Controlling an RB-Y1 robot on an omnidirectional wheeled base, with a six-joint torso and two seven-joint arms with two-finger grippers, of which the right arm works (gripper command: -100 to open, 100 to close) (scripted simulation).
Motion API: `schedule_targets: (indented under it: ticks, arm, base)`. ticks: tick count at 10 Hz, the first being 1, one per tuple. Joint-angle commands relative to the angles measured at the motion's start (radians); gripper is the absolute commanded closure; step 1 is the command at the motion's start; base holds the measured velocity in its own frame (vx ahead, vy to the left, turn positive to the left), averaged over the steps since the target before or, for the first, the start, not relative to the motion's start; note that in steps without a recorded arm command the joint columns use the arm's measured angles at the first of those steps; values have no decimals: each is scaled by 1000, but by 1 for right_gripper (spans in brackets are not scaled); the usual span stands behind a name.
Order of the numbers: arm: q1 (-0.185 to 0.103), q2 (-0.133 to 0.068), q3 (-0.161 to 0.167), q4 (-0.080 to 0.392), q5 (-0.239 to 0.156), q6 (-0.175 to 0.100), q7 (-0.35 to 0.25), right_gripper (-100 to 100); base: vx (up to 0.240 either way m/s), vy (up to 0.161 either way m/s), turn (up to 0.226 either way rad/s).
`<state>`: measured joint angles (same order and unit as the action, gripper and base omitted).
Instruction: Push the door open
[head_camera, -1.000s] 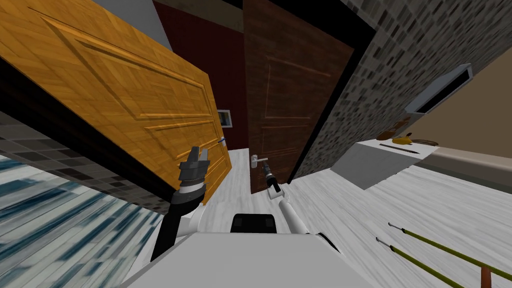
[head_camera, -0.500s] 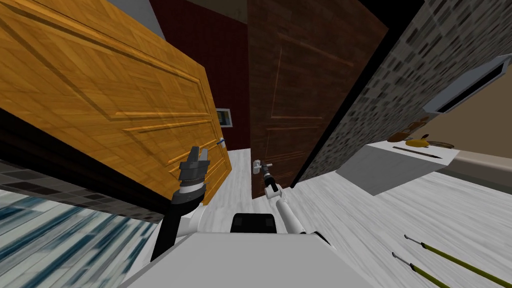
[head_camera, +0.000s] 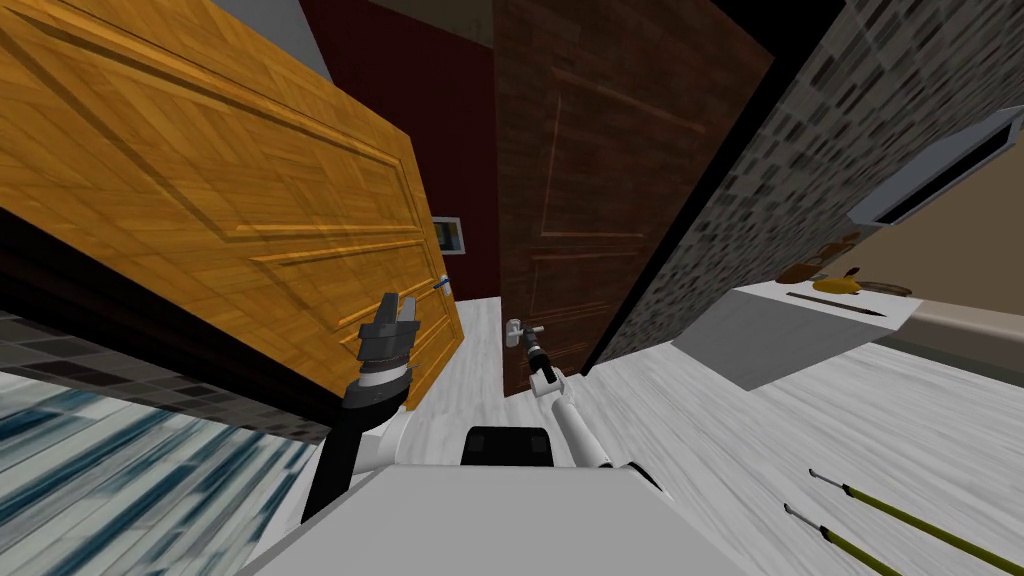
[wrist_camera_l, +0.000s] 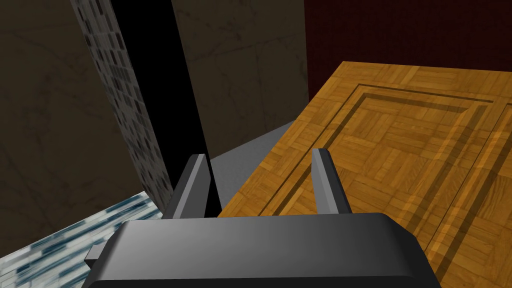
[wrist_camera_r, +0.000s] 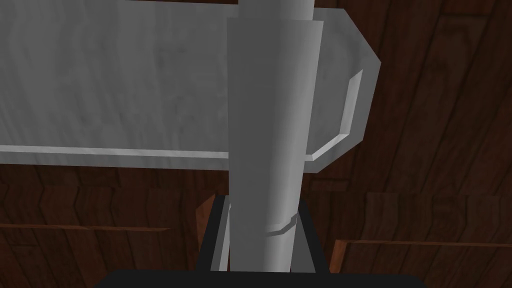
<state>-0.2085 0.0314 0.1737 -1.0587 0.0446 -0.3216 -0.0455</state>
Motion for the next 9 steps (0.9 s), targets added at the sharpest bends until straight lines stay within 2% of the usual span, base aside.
schedule_targets:
  ticks: [1,4,9]
  arm:
    - [4,0,1,1,0,0,1,100]
    - [-2,-20,-24,3,-4,0,6,100]
    - [-8,-50,-85,9,-13,0,21,100]
  base:
    - [0,0,0]
    - [133,81,-38]
    - [188,135,-66]
